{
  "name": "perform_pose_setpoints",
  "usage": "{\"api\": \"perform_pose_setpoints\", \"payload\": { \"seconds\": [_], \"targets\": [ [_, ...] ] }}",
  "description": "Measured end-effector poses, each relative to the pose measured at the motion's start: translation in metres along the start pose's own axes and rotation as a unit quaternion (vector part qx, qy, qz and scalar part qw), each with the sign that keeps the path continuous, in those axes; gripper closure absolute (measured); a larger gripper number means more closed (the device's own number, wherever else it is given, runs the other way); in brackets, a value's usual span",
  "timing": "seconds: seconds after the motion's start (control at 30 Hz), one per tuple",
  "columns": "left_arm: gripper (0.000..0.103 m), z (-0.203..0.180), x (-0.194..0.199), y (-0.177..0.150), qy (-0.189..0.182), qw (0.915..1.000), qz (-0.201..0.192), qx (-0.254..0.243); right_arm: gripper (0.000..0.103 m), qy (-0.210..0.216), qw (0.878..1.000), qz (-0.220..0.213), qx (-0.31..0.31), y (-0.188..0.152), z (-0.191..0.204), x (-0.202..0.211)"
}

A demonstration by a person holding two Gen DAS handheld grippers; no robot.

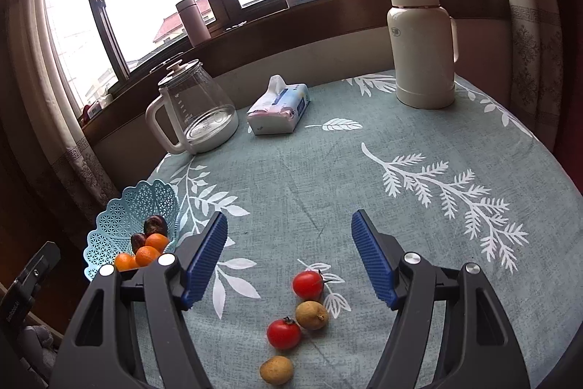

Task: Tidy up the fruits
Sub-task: 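Withdraw both tools from the basket toward the tomatoes, then close the right tool on a red tomato and lift it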

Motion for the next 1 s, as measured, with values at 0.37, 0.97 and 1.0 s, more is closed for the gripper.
{"api": "perform_pose_setpoints", "payload": {
  "seconds": [0.37, 0.97, 1.0],
  "targets": [
    [0.003, -0.024, -0.005, -0.014, -0.02, 0.9995, 0.016, -0.02, 0.032, -0.022, 0.999, 0.027, -0.009, -0.021, -0.03, -0.002],
    [0.003, -0.053, -0.003, -0.029, -0.048, 0.9972, 0.029, -0.05, 0.05, 0.007, 0.99, 0.143, 0.001, -0.056, -0.02, -0.062],
    [0.003, -0.053, -0.003, -0.029, -0.048, 0.9972, 0.029, -0.049, 0.052, 0.006, 0.989, 0.145, 0.005, -0.057, -0.019, -0.064]
  ]
}}
Point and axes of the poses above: each gripper's, at about its wrist camera, not at the fingertips, and x roughly against the way its jaws point, z to its left, y to its top, the point moved 8 cm from there along -x, roughly the way its jaws point, and after that the axes turned 10 degrees about y, right-handed, at the moved point
